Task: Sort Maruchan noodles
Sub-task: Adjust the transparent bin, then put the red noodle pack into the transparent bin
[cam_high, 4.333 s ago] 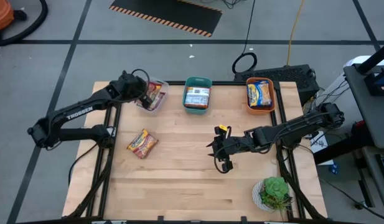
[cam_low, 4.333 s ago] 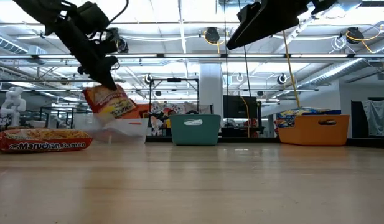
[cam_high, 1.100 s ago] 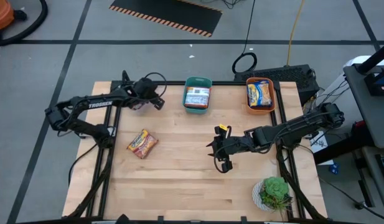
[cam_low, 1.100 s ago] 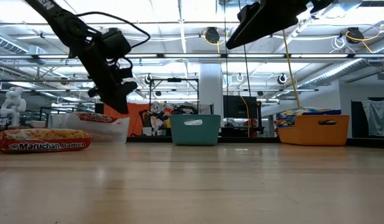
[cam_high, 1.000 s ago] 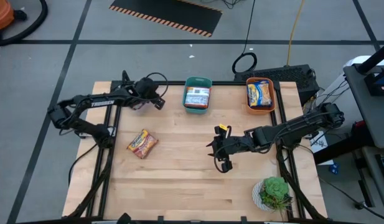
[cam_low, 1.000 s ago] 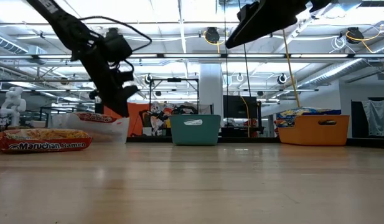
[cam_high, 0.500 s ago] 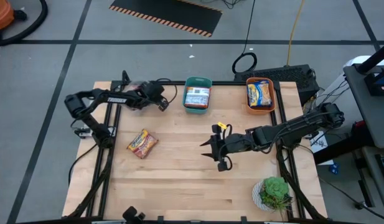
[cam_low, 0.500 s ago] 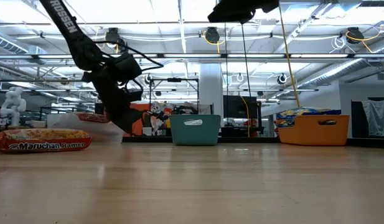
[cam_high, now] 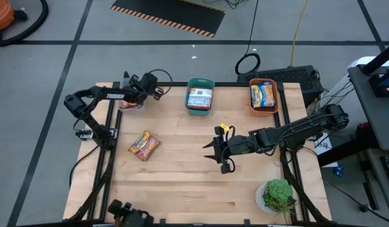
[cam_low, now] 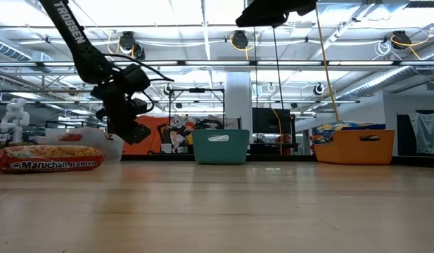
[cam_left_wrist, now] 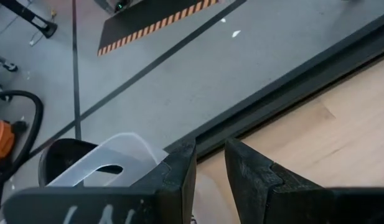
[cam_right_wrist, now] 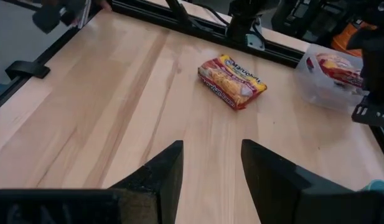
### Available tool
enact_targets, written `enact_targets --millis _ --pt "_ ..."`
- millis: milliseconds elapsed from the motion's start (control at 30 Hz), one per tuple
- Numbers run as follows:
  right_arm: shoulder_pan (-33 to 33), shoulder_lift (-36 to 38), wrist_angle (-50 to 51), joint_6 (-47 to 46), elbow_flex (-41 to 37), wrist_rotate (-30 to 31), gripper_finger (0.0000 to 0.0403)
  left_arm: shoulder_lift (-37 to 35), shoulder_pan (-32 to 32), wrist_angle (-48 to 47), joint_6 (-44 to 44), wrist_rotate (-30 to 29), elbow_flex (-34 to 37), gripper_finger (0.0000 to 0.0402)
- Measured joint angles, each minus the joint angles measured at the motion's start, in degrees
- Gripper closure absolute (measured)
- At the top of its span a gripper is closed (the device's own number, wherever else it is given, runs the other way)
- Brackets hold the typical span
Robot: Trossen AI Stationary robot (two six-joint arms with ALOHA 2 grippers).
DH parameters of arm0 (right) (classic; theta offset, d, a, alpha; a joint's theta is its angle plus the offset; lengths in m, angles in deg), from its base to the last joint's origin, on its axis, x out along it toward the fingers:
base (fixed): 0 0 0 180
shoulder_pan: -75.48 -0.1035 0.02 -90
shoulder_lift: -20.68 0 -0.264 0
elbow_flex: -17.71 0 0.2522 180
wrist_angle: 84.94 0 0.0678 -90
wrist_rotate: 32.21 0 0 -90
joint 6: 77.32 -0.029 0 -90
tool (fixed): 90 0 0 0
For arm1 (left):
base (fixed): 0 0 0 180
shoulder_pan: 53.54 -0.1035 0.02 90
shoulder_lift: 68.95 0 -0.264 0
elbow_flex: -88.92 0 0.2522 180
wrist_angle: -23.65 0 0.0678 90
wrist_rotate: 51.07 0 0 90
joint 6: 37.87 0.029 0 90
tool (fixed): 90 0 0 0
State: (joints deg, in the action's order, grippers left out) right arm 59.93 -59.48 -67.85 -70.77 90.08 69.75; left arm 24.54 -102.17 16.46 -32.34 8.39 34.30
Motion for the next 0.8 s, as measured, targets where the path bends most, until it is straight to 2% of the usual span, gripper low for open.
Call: enact_targets --millis 233,467,633,800 --pt "0.1 0.0 1.7 0.1 0.0 0.2 0.0245 -2.5 0.1 0.3 1.8 0.0 0.1 0.0309" --pt "0.6 0.0 1.7 0.6 0.0 0.2 0.0245 -11.7 7.5 -3.4 2.9 2.1 0.1 0.0309" --pt "0.7 0.0 1.9 2.8 0.0 0.2 0.0245 -20.2 13.6 -11.6 0.4 2.3 0.1 0.0309" --pt "0.7 0.0 1.9 3.2 0.0 0.2 0.0245 -28.2 19.7 -25.7 -6.0 3.7 0.1 0.0309"
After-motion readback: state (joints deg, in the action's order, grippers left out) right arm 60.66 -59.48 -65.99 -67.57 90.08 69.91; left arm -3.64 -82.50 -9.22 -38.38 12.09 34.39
